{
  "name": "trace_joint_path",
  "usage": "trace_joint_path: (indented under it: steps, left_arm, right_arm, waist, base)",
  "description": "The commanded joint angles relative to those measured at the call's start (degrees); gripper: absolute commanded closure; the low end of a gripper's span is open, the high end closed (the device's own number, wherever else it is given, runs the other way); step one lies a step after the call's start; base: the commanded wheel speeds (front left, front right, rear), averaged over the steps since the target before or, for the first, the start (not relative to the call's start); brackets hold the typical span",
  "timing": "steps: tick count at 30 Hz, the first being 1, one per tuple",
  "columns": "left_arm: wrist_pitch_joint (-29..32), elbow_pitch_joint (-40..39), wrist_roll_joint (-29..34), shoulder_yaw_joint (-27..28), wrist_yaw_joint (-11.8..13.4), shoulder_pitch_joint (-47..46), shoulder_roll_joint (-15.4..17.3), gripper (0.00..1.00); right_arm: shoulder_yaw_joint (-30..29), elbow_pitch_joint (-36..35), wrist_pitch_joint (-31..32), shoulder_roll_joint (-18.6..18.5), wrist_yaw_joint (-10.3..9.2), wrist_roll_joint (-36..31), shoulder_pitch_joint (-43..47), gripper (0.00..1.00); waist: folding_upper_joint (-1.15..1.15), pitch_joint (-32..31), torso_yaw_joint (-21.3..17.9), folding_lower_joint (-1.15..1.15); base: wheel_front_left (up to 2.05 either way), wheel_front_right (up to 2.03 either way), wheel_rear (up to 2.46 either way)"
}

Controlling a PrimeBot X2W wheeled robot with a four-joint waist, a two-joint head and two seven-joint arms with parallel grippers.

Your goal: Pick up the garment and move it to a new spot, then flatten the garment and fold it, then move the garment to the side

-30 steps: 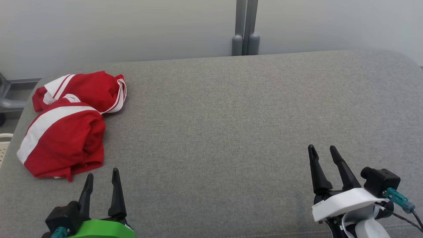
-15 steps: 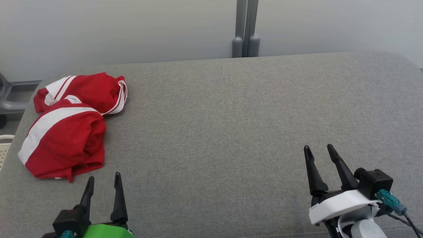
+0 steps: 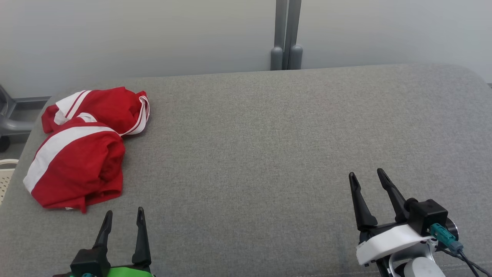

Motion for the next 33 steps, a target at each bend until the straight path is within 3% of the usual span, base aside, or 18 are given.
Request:
trace_joint_path:
  steps: [1,8,33]
  left_arm:
    - [-0.5,0.0,1.1,0.0,-0.1,0.6,-0.1,0.00]
    - [-1.2,0.6,3.4,-0.3,0.1,0.4,-0.3,0.00]
    - [-1.0,0.4,3.1,0.2,-0.2,0.1,-0.5,0.00]
  right_arm:
    - [0.1,0.1,-0.5,-0.3,0.02,-1.0,0.2,0.00]
    - [0.3,0.4,-1.2,-0.3,0.02,-3.6,0.2,0.00]
    - [0.0,0.7,-1.1,-0.3,0.02,-3.1,0.1,0.00]
  waist:
    - [0.00,0.0,0.0,0.00]
    - [0.00,-0.1,0.0,0.00]
    - [0.00,-0.1,0.0,0.00]
  base:
    - [0.00,0.00,0.00]
    - [0.00,0.00,0.00]
    - [0.00,0.00,0.00]
